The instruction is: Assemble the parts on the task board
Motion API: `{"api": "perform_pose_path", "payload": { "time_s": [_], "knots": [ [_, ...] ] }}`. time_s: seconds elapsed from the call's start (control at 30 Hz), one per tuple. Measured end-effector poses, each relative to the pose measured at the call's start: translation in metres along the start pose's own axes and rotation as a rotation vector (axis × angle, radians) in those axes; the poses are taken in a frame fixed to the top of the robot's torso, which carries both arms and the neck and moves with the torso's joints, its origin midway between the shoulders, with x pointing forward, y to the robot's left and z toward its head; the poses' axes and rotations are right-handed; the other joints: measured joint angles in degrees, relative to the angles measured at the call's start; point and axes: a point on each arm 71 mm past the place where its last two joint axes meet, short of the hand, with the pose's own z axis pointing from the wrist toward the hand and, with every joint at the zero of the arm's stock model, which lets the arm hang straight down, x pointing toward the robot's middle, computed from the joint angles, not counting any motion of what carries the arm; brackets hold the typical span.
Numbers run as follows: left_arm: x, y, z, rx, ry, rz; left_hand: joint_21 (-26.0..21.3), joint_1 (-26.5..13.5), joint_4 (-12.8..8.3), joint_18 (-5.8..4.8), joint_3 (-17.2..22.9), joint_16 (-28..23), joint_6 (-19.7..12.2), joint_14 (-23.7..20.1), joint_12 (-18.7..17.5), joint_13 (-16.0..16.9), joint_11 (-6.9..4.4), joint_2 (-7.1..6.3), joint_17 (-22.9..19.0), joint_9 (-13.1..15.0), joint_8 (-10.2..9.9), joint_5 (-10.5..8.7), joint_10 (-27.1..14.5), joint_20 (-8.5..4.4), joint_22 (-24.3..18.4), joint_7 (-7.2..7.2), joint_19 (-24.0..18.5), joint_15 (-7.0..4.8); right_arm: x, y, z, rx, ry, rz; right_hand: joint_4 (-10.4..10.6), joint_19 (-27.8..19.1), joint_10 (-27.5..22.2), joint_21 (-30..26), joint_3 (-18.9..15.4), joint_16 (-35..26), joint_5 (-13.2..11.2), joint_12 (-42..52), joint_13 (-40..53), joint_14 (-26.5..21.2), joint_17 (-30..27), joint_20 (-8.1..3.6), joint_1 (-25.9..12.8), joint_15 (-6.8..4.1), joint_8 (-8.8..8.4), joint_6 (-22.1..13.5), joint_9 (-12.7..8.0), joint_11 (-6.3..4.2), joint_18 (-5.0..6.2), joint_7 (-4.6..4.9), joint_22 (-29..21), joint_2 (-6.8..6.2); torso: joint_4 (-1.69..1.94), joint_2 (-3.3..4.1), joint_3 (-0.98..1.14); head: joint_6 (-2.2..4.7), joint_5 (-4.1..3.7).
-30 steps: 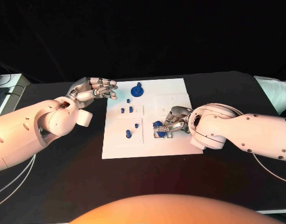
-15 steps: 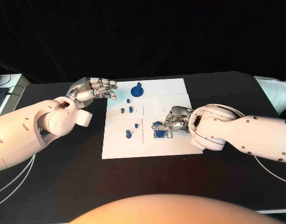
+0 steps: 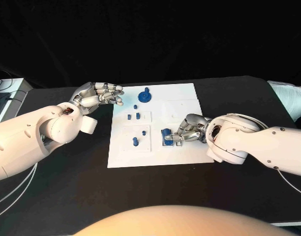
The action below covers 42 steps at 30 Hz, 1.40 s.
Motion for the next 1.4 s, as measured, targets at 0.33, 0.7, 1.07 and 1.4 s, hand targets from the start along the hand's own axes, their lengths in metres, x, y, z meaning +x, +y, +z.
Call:
{"api": "perform_pose_path", "payload": {
  "time_s": [0.33,0.7,1.07,1.4],
  "knots": [
    [-0.001,0.005,-0.002,-0.011,-0.003,-0.004,0.0,0.0,0.0,0.0,0.0,0.0,0.0,0.0,0.0,0.0,0.0,0.0,0.0,0.0,0.0,0.0,0.0,0.0,0.0,0.0,0.0,0.0,-0.002,-0.007,-0.007,-0.014,0.017,0.069,-0.2,0.0,-0.2,0.7,-1.3,0.0,0.0,0.0,0.0,0.0,0.0,-0.43,2.9,-0.42,1.69,1.2,1.0,-0.62,0.0,-0.76,0.0,0.52,-0.06,0.02,0.0,-0.18,0.18],
    [0.0,0.007,-0.002,-0.015,-0.002,-0.006,0.0,-0.1,0.0,0.0,0.0,0.0,0.0,0.0,0.0,0.0,0.0,0.05,0.0,0.0,0.0,0.0,0.0,0.0,0.0,0.0,0.0,0.0,-0.002,-0.011,-0.008,-0.011,0.041,0.088,-0.3,-0.2,0.0,0.7,-0.8,0.0,-0.3,0.0,0.0,0.0,0.0,-0.58,10.4,-0.82,2.44,1.2,1.9,-0.82,0.0,-0.77,0.0,0.55,-0.06,0.0,0.01,-0.44,0.23],
    [0.0,0.007,-0.002,-0.017,-0.001,-0.007,0.0,-0.2,0.2,0.0,0.2,-0.2,0.0,0.0,0.0,0.0,0.0,0.23,0.1,0.0,0.0,0.0,0.0,0.0,-0.1,0.0,0.0,0.0,-0.002,-0.007,-0.004,-0.006,0.021,0.072,0.0,0.0,-0.2,0.9,0.0,0.0,0.5,0.0,0.0,0.0,0.0,-0.83,11.3,-0.82,2.87,1.2,2.0,-1.02,0.0,-0.77,0.0,1.4,-0.04,-0.02,-0.1,-0.54,0.16],
    [0.0,0.008,-0.002,-0.018,0.0,-0.007,-0.2,-0.2,0.2,0.0,0.2,-0.2,0.0,0.0,0.0,0.0,0.0,0.23,0.1,0.0,0.0,0.0,0.0,0.0,-0.2,0.0,0.0,0.0,0.001,0.0,0.001,0.0,0.011,0.055,-0.5,0.0,0.0,1.1,0.5,0.0,0.5,0.0,0.0,0.0,0.0,-0.83,11.8,-0.82,3.1,1.2,2.1,-1.23,0.0,-1.06,0.0,1.94,-0.01,-0.02,-0.07,-0.69,0.3]
  ]
}}
